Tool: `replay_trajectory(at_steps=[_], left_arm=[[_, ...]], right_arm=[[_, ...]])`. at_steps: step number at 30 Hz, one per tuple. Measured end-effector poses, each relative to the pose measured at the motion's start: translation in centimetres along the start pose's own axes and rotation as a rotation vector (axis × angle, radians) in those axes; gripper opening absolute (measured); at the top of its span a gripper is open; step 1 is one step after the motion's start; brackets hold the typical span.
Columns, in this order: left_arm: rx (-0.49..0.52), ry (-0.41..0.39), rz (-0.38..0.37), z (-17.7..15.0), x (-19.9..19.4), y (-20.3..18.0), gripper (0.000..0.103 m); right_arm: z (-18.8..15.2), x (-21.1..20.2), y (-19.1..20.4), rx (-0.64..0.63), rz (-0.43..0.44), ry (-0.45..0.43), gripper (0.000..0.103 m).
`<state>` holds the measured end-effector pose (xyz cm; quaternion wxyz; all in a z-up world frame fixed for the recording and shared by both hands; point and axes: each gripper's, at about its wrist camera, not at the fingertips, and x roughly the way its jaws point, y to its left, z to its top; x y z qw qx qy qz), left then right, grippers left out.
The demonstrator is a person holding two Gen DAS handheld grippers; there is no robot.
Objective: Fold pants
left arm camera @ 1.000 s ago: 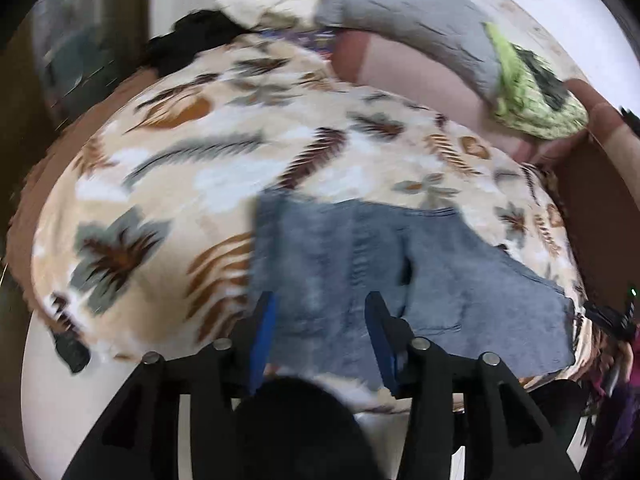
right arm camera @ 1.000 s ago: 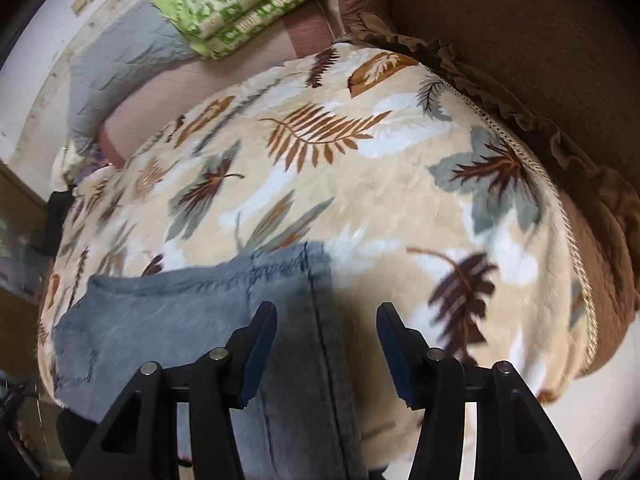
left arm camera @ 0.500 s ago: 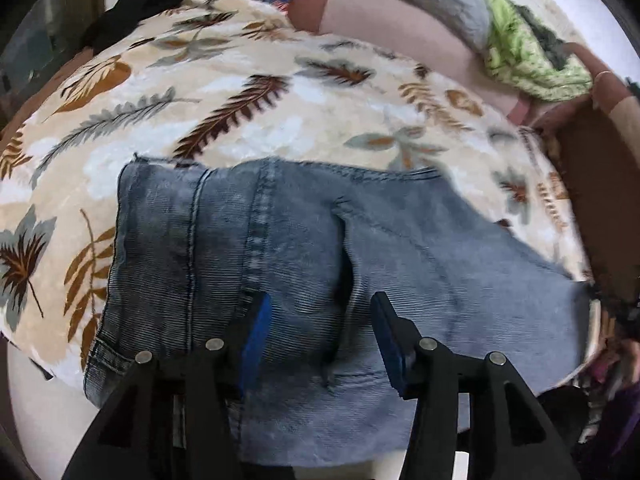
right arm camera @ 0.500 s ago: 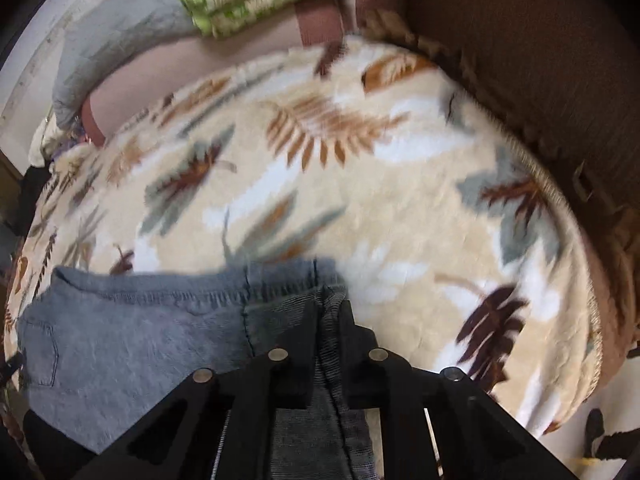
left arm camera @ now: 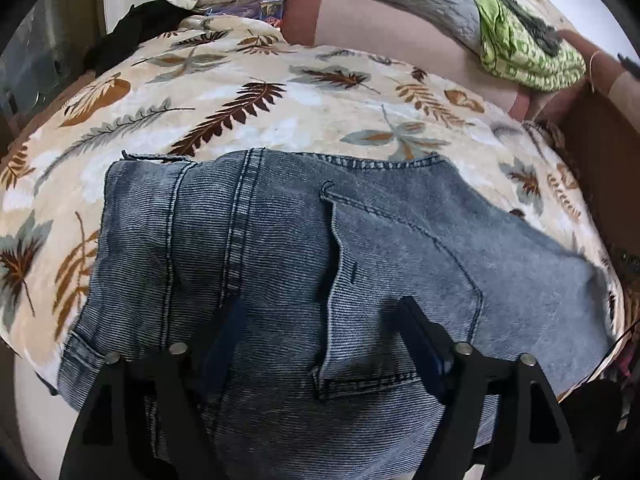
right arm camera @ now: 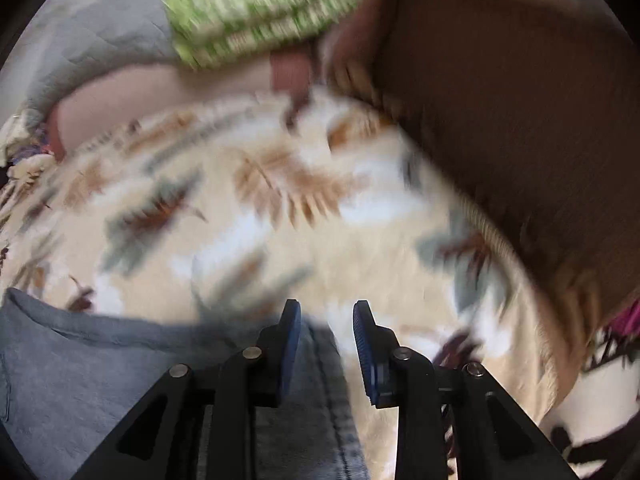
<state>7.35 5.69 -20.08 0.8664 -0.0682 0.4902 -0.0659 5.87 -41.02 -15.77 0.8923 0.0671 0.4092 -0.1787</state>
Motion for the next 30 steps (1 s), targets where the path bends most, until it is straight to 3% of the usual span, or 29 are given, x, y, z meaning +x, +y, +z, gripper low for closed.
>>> replay_trajectory(at_steps=[2,5,8,10,13,15,18,21,28,30], left_arm=[[-0.017,-0.010,-0.026,-0.1,0.1,0.3,0.085],[-0.070,-0.030,-0.083,-0.3,-0.3,1.1,0.085],[-0.138,-0.035,-0.140,-0.7,-1.3,2.2,0.085],[-0.178,-0.036,-0.103,-1.4,-2.3,2.6,0.085],[-0.242,-0.012,-0.057,-3.3,-3.7,3.0,0.085],[-0.213,-0.031,-0.045,-4.4,-4.7,2.4,0.085],[-0.141,-0.053,-0.032,-5.2,-5.8,1.2,0.085],[-0.126,-0.001,-0.067,-5.5,-5.0,0.7,0.085],[-0.170,0.074,-0.044,-5.6,-2.9,1.1,0.085],[-0.177,0.093,-0.038,-5.7,-2.4,1.3,0.085]], right_arm=[[1.2,-1.9,3.0,-0.067,0.136,-0.023,0.030],[2.1,-3.4,10.0,-0.210,0.386,0.026,0.030],[1.6,-4.0,17.4,-0.345,0.527,0.068,0.030],[1.2,-3.6,21.8,-0.409,0.598,0.095,0.030],[1.0,-1.9,26.5,-0.474,0.620,0.117,0.030],[0.6,-0.2,28.8,-0.519,0.640,0.158,0.030],[0.0,1.7,30.6,-0.591,0.657,0.225,0.030],[-0.5,2.5,31.6,-0.666,0.658,0.241,0.030],[-1.2,4.2,34.3,-0.789,0.620,0.316,0.030],[-1.4,4.3,34.7,-0.820,0.612,0.320,0.024]])
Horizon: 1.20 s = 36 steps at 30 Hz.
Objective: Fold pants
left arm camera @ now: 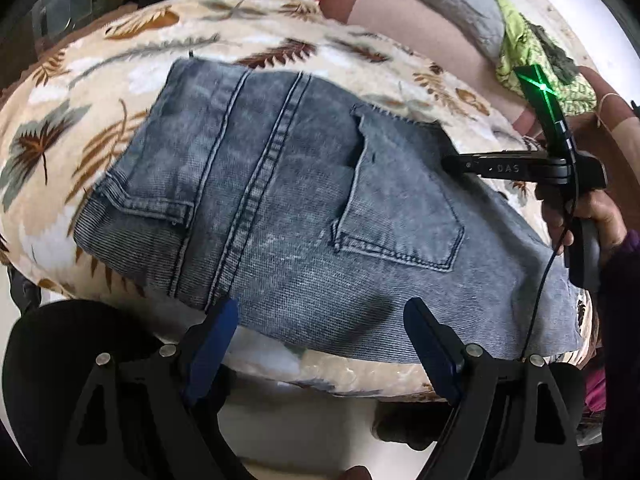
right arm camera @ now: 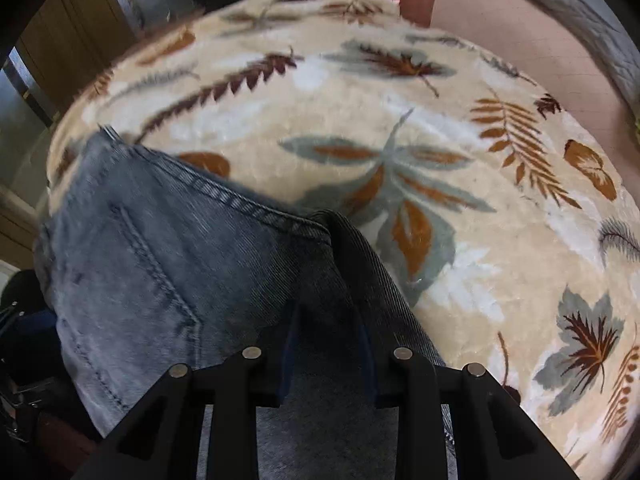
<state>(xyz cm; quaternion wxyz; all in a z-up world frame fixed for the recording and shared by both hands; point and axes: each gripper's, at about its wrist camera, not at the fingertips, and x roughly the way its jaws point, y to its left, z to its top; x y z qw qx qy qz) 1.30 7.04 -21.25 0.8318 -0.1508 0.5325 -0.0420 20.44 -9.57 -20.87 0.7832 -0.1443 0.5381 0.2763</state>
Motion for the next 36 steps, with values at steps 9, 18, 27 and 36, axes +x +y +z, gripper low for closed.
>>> replay_trajectory(at_steps=[9,18,27,36], left_arm=[[-0.023,-0.049,-0.004,3.2,0.7,0.2,0.085],[-0.031,-0.041,0.041,5.3,0.3,1.7,0.085],[-0.101,-0.146,0.127,6.9,-3.4,4.5,0.085],[-0.049,-0.024,0.183,8.4,1.4,5.2,0.085]], right_arm=[[1.9,-1.4,0.4,0.005,-0.216,-0.064,0.001],[2.0,-0.4,-2.6,0.149,-0.218,-0.095,0.000],[-0.3,-5.4,0.5,0.198,-0.051,-0.165,0.001],[-2.1,-0.5,1.7,0.292,0.004,-0.064,0.001]])
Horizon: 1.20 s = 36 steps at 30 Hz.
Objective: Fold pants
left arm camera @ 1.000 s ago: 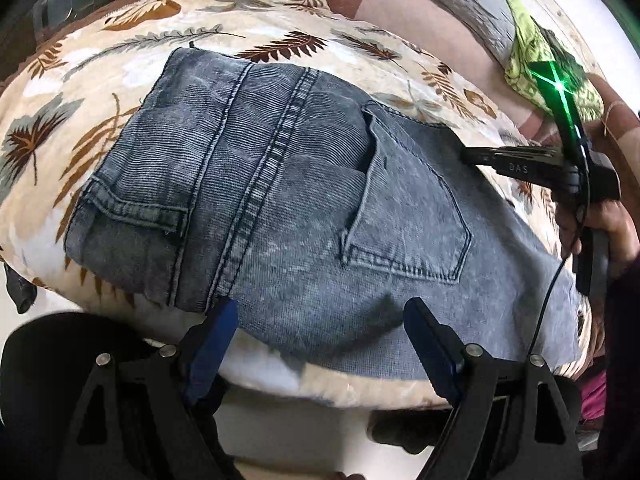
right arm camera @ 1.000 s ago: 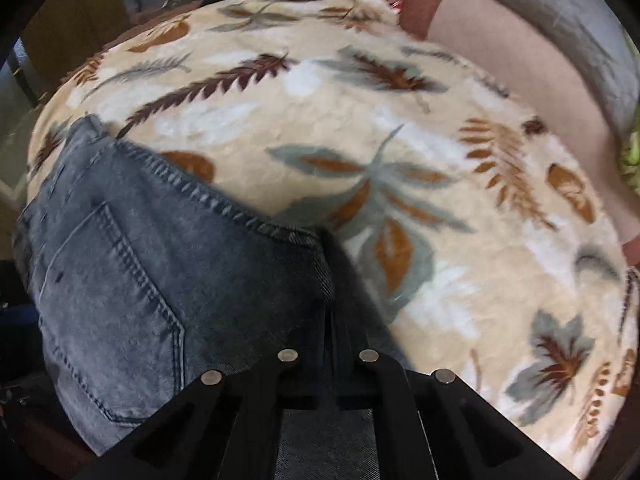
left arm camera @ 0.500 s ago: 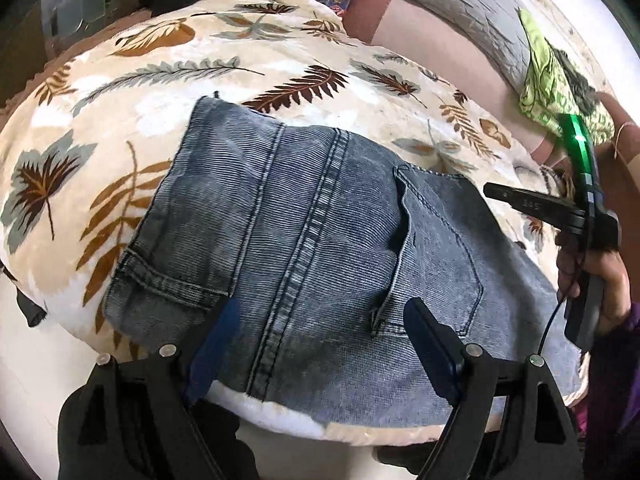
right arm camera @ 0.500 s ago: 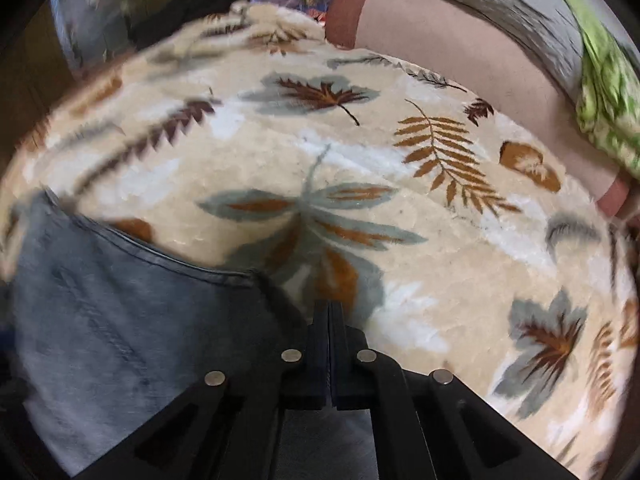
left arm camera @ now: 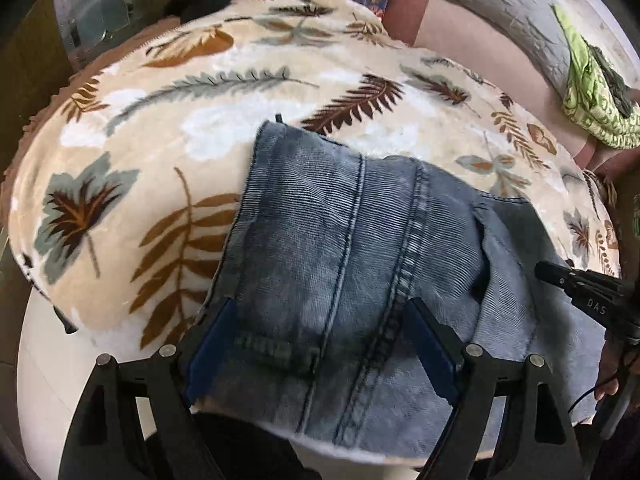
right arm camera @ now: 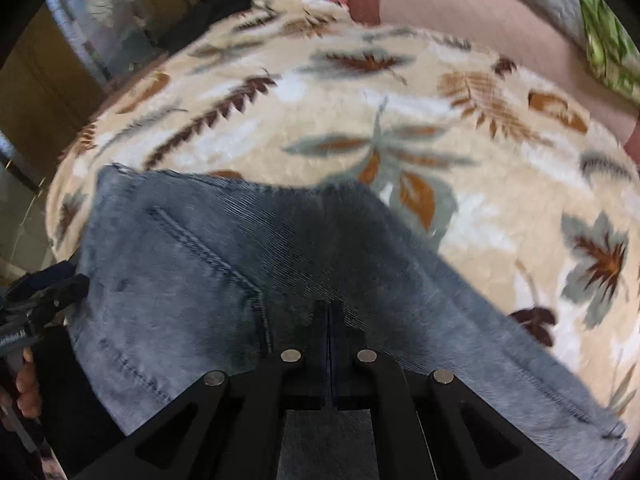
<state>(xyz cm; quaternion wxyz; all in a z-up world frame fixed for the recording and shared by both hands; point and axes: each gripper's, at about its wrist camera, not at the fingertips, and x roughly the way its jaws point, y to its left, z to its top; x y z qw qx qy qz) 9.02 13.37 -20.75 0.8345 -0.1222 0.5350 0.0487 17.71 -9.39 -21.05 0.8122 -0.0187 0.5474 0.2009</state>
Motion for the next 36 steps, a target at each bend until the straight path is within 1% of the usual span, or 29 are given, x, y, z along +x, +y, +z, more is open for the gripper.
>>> replay_trajectory(at_steps=[2,3,5,6,8,10,11,13,16,18,20,22,23,24,25,27,30,34,36], left_arm=[[-0.015,0.026,0.003,0.3,1.1,0.5,0.085],[-0.028,0.025,-0.005,0.5,1.3,0.8,0.085],[-0.035,0.002,0.032,1.2,1.4,1.1,0.085],[-0.054,0.011,0.043,1.5,1.7,1.5,0.085],[-0.106,0.038,0.017,1.6,1.8,2.2,0.087],[-0.095,0.014,0.036,1.0,1.0,2.1,0.087],[-0.067,-0.011,0.063,0.5,0.1,1.7,0.087],[-0.027,-0.051,0.074,-0.2,-1.3,0.9,0.087],[0.032,-0.102,0.027,-1.2,-3.6,-1.3,0.087],[0.081,-0.115,-0.005,-1.9,-4.4,-3.0,0.087],[0.134,-0.108,-0.010,-2.6,-4.5,-4.8,0.087],[0.177,-0.080,0.009,-3.3,-3.7,-6.1,0.087],[0.186,-0.061,0.025,-3.4,-3.1,-6.4,0.087],[0.190,-0.037,0.036,-3.7,-2.5,-6.6,0.087],[0.193,0.000,0.040,-4.0,-1.6,-6.7,0.087],[0.199,0.042,0.056,-4.3,-0.2,-6.8,0.087],[0.225,0.028,0.081,-4.9,0.1,-7.0,0.090],[0.238,0.048,0.113,-4.6,-0.1,-7.7,0.090],[0.259,0.014,0.120,-4.3,-1.3,-8.8,0.090]], right_arm=[[0.5,1.0,-0.3,0.015,-0.031,-0.002,0.001],[0.8,1.4,-0.4,0.022,-0.040,-0.004,0.001],[1.4,1.7,-0.6,0.034,-0.053,-0.009,0.001],[1.6,1.8,-0.7,0.048,-0.056,-0.008,0.001],[1.7,1.3,-0.7,0.068,-0.064,-0.017,0.001],[1.1,0.0,-0.5,0.063,-0.058,-0.057,0.001],[0.4,-0.8,-0.5,0.061,-0.044,-0.075,0.001],[-1.5,-2.3,-1.0,0.087,-0.029,-0.107,0.001],[-4.7,-3.6,-2.0,0.118,-0.031,-0.118,0.001],[-7.1,-4.3,-3.0,0.152,-0.021,-0.110,0.001],[-9.2,-4.6,-4.0,0.179,-0.032,-0.094,0.001],[-11.1,-4.8,-5.0,0.190,-0.057,-0.077,0.002],[-11.9,-4.9,-5.4,0.197,-0.062,-0.076,0.002],[-12.9,-5.4,-6.0,0.210,-0.047,-0.092,0.002],[-13.5,-5.7,-6.4,0.220,-0.047,-0.092,0.002],[-14.8,-6.3,-7.3,0.236,-0.076,-0.090,0.002],[-16.5,-7.1,-8.3,0.253,-0.106,-0.090,0.002],[-18.2,-8.1,-10.1,0.303,-0.133,-0.091,0.002],[-18.9,-8.9,-11.0,0.332,-0.168,-0.101,0.002]])
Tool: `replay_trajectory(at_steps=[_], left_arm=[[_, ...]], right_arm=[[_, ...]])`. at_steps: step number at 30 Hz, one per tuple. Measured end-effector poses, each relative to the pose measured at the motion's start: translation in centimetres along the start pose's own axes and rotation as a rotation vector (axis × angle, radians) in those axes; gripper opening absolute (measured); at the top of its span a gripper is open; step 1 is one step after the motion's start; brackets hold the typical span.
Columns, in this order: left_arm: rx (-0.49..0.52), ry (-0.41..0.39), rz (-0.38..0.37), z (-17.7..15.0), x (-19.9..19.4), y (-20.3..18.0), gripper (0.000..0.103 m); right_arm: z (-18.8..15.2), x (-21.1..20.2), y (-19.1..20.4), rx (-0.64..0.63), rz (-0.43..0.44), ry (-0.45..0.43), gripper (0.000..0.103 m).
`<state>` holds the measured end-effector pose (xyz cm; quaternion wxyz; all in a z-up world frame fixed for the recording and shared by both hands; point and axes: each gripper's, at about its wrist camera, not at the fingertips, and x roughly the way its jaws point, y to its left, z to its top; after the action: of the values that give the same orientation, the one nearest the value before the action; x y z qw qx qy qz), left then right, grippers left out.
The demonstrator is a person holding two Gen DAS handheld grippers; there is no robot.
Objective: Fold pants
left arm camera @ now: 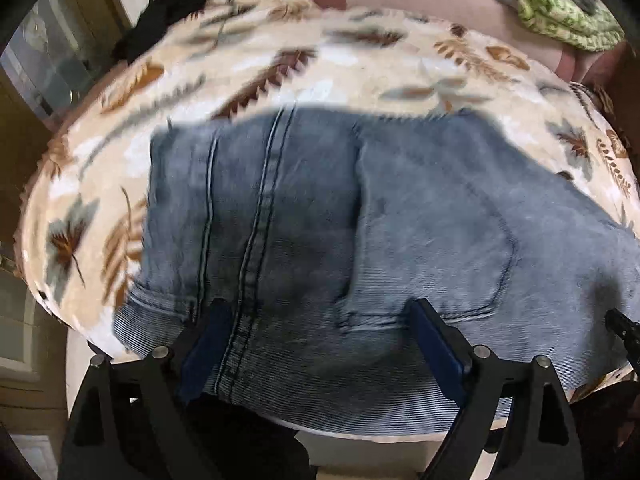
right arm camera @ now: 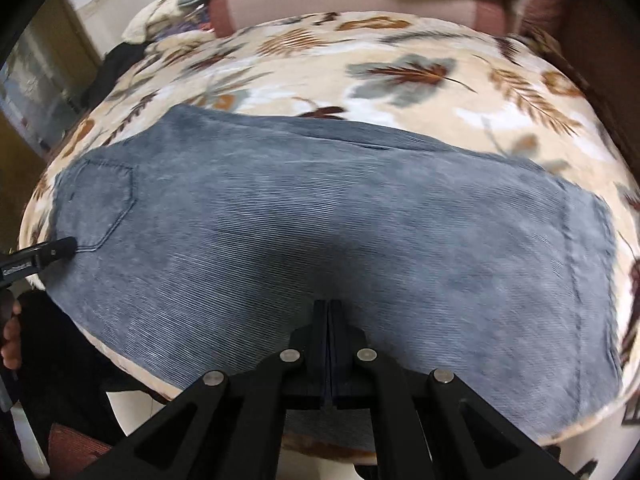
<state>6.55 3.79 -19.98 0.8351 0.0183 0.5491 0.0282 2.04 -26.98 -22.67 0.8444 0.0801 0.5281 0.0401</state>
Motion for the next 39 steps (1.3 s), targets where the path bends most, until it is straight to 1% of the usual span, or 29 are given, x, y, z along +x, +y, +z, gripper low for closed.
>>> replay_trajectory(at_steps=[2,4,7,9,11,13,14,15,16,18,20,23,26,31,34,36,37,38,39], left_arm=[[0.042,-0.045,-0.013,0.2,-1.8,-1.7,0.090],[0.073,-0.076,-0.044,0.2,-3.2,-3.5,0.090],[0.120,-0.081,-0.064,0.1,-3.5,-6.1,0.090],[0.154,-0.053,-0.067,-0.3,-2.5,-8.1,0.090],[0.182,0.001,-0.074,-0.9,-0.8,-9.6,0.090],[0.196,0.090,-0.070,-1.5,1.5,-11.0,0.090],[0.204,0.092,-0.049,-1.6,2.0,-11.3,0.091],[0.215,0.070,-0.036,-1.8,2.1,-11.5,0.095],[0.216,0.055,-0.035,-1.9,2.1,-11.6,0.095],[0.198,0.058,-0.065,-1.9,2.2,-11.3,0.099],[0.201,0.057,-0.092,-2.0,2.6,-11.2,0.103],[0.211,0.026,-0.081,-2.5,2.4,-11.5,0.103],[0.207,0.019,-0.083,-2.8,2.4,-11.7,0.103],[0.207,-0.014,-0.088,-3.2,2.2,-11.4,0.103],[0.214,-0.009,-0.092,-3.3,2.1,-11.3,0.103],[0.226,0.003,-0.087,-3.3,2.0,-11.5,0.103],[0.231,0.008,-0.088,-3.3,2.0,-11.5,0.103],[0.233,0.013,-0.090,-3.2,2.0,-11.4,0.103],[0.236,0.019,-0.090,-3.1,2.1,-11.4,0.103]], right_arm=[[0.0,-0.6,-0.8,0.016,-0.024,-0.016,0.002],[0.1,-1.0,-1.3,0.043,-0.026,-0.026,0.002],[0.2,-0.6,-1.6,0.075,-0.042,-0.026,0.002],[-0.1,0.2,-1.7,0.090,-0.052,-0.015,0.003],[-0.4,0.4,-1.5,0.094,-0.064,-0.035,0.003],[-0.7,0.4,-1.4,0.091,-0.076,-0.052,0.003],[-0.8,0.5,-1.5,0.097,-0.075,-0.059,0.003],[-1.0,0.5,-1.6,0.108,-0.069,-0.065,0.003],[-1.1,0.5,-1.8,0.119,-0.063,-0.071,0.003],[-1.4,0.6,-1.9,0.136,-0.056,-0.088,0.003],[-1.8,0.5,-1.6,0.135,-0.067,-0.112,0.003],[-2.6,0.5,-1.2,0.124,-0.085,-0.165,0.003],[-2.8,0.4,-1.1,0.109,-0.088,-0.183,0.003],[-2.9,0.3,-2.0,0.159,-0.033,-0.195,0.004],[-3.0,0.2,-2.2,0.180,-0.017,-0.202,0.004],[-2.9,0.2,-2.1,0.190,-0.003,-0.202,0.010],[-2.9,0.1,-2.0,0.190,0.026,-0.204,0.024],[-2.8,0.1,-1.8,0.181,0.071,-0.204,0.050],[-2.7,-0.1,-1.2,0.147,0.143,-0.195,0.065]])
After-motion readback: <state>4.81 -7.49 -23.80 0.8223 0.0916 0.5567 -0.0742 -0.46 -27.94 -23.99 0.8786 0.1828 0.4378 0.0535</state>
